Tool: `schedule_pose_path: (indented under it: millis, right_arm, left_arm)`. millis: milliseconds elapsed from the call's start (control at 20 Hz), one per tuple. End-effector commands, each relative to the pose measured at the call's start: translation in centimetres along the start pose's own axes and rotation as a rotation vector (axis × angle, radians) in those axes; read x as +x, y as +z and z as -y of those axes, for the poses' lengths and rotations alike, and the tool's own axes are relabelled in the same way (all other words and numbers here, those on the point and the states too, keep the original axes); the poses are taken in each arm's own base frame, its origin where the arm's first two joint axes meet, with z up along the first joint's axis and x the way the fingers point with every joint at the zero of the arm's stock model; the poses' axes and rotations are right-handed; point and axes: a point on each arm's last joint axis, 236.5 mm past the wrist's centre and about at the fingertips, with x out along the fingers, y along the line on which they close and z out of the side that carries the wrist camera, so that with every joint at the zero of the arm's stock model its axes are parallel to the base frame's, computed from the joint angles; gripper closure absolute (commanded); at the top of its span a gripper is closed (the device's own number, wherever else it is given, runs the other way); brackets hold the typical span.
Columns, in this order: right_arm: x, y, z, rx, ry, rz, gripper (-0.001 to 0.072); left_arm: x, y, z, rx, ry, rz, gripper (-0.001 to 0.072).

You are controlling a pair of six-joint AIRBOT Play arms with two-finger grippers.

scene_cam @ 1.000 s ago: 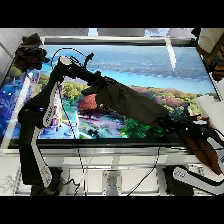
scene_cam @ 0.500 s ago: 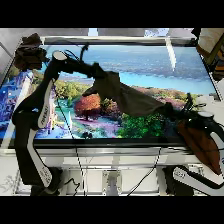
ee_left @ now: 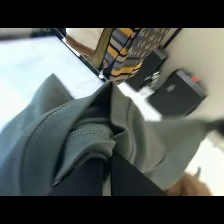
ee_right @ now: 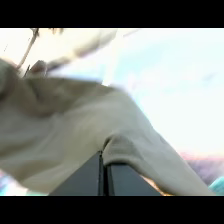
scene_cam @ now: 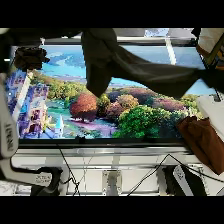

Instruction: Fold the shirts.

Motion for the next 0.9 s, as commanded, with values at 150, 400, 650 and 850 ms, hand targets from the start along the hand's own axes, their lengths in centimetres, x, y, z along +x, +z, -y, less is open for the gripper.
schedule_pose_path:
  millis: [150, 400, 650, 850]
  right_arm:
    - [-8.0, 5.0, -8.9, -0.299, -0.107, 0.142, 0.0683]
    - [-9.7, 3.7, -6.4, -0.287, -0.312, 0.050, 0.0684]
    - [-6.3, -0.3, -5.8, -0.226, -0.191, -0.118, 0.0684]
    - [-0.7, -5.3, -2.2, -0.114, -0.123, -0.270, 0.0684]
  left_arm:
    - [-13.4, -0.6, 5.6, 0.280, 0.472, -0.134, 0.0697]
    - [-22.1, -4.6, 4.9, 0.178, 0.799, -0.269, 0.0697]
    - [-14.8, -14.0, -0.1, -0.049, 0.585, -0.504, 0.0697]
    - [-11.5, -23.3, -7.6, -0.210, 0.603, -0.625, 0.0697]
